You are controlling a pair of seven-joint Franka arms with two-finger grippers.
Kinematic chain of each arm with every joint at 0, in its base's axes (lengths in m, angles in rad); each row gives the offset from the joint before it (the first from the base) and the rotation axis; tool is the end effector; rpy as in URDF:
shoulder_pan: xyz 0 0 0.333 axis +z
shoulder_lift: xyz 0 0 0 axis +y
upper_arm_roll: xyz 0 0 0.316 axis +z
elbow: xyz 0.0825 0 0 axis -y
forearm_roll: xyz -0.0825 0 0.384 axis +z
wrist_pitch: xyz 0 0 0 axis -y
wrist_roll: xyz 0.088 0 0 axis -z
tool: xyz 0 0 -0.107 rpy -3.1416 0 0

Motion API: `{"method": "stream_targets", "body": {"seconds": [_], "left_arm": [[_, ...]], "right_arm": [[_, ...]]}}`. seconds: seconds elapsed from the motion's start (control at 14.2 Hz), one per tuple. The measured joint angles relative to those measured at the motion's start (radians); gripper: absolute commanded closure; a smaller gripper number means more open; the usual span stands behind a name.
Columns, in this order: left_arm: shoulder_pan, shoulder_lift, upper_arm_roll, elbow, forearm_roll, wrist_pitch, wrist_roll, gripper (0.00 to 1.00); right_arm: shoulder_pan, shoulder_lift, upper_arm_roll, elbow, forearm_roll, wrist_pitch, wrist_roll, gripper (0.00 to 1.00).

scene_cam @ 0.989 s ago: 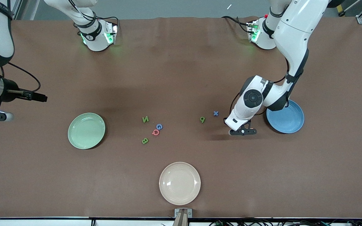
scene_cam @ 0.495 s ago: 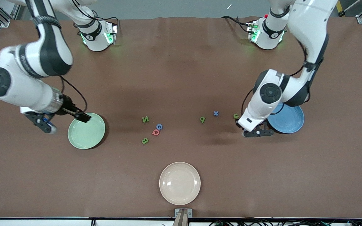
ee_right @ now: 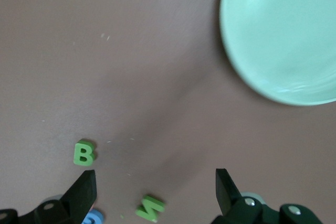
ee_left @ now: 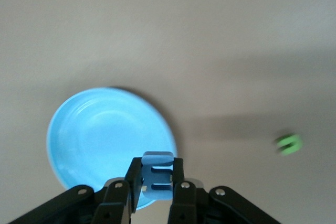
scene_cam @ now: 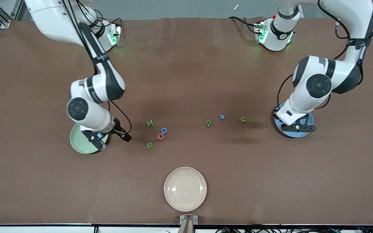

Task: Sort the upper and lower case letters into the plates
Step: 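Drop the m into the blue plate while the right gripper grasps green B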

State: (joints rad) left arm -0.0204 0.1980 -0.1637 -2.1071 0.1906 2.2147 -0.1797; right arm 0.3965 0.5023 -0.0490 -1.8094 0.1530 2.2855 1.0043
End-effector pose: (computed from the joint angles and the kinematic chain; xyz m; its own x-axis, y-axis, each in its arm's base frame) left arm 0.5536 -0.0955 0.3177 0.9904 -0.1188 -0.0711 -0.1270 -0.9841 -0.1241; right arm 0.6081 0.2264 0.2631 0.7275 -0.6801 -0.0908 -0.6843 -0.7288 -0.0234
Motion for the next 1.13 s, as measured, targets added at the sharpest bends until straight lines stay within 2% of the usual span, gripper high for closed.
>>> {"method": "stream_targets", "body": {"seconds": [0.21, 0.35, 0.64, 0.85, 1.13], "left_arm": [[0.097, -0.022, 0.001, -0.082, 0.000, 0.051, 0.134, 0.93], [0.152, -0.014, 0.001, -0.129, 0.000, 0.133, 0.213, 0.93], [0.245, 0.054, 0.002, -0.164, 0.000, 0.256, 0.334, 0.93], [0.275, 0.119, 0.002, -0.165, 0.000, 0.328, 0.381, 0.93], [0.275, 0.154, 0.001, -0.165, 0.002, 0.348, 0.386, 0.93]], "right_arm": [[0.036, 0.077, -0.001, 0.018, 0.001, 0.090, 0.106, 0.02], [0.057, 0.126, 0.000, 0.075, 0.001, 0.098, 0.195, 0.03], [0.065, 0.200, -0.003, 0.189, 0.001, 0.096, 0.234, 0.05], [0.065, 0.242, -0.004, 0.238, 0.001, 0.089, 0.239, 0.15], [0.079, 0.316, -0.003, 0.295, 0.001, 0.079, 0.286, 0.24]]}}
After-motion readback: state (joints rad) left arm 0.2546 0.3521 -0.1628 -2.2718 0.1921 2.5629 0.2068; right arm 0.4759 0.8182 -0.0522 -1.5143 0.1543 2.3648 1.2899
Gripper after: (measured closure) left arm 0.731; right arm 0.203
